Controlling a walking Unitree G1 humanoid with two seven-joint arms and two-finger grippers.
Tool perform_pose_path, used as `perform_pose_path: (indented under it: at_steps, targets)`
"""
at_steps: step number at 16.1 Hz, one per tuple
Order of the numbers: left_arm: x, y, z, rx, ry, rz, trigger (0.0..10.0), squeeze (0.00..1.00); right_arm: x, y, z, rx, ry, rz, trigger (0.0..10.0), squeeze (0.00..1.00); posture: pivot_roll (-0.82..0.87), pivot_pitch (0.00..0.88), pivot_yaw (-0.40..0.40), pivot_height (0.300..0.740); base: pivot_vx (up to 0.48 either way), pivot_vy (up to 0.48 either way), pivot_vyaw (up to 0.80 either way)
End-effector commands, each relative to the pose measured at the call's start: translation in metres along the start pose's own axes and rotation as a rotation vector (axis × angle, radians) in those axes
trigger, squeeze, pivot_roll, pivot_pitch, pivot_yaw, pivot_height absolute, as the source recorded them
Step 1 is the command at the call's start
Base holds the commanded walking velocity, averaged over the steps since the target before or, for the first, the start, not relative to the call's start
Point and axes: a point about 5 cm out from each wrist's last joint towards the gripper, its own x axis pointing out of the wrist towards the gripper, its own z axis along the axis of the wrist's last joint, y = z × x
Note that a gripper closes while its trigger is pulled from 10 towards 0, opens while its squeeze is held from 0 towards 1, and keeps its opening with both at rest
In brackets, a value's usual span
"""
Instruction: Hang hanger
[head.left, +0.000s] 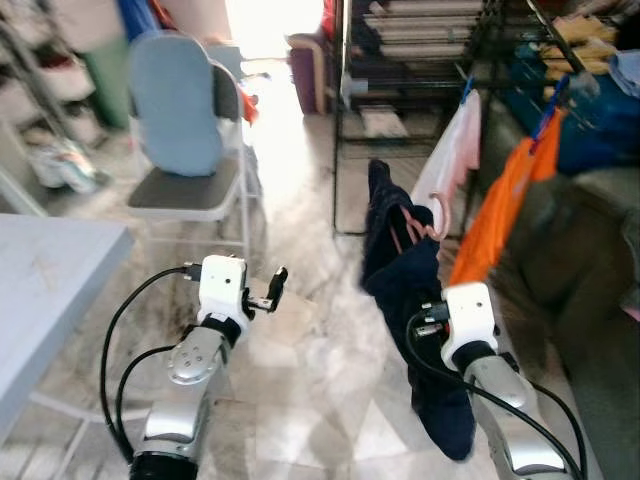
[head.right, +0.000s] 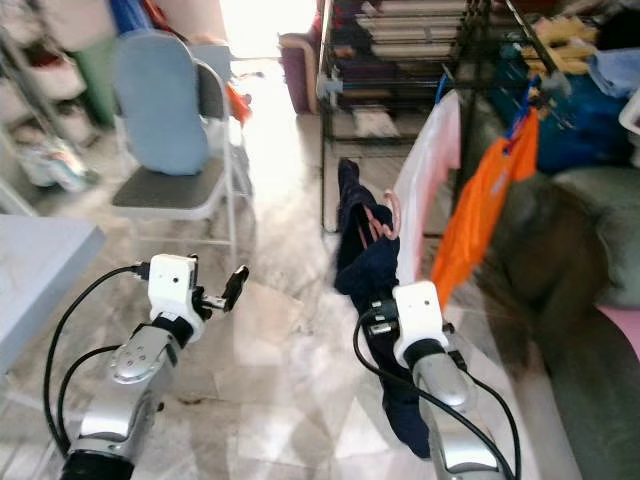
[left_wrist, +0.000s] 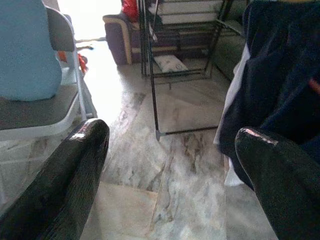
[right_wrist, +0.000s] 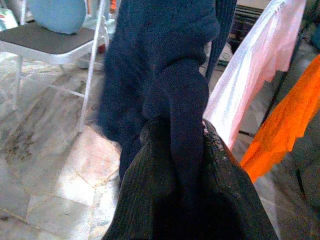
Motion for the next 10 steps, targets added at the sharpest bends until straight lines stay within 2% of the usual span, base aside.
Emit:
perform_pose_path:
  at_steps: [1, 10]
  targets:
    - [0.0003, -0.0025, 0.0006, 0.005, 0.0, -0.014, 10.0, 0.0, 0.0006, -0.0036, 0.0086, -0.002, -0.044, -0.015, 10.0, 0.0, -0.14, 0.0, 0.043, 0.74, 0.0, -0.33, 0.49]
    - [0.002, -0.0032, 0.0007, 0.006, 0.002, -0.015, 10.0, 0.0, 0.0025, -0.0009, 0.0099, -0.009, -0.048, 0.006, 10.0, 0.0, -0.14, 0.0, 0.042, 0.74, 0.0, -0.345, 0.48]
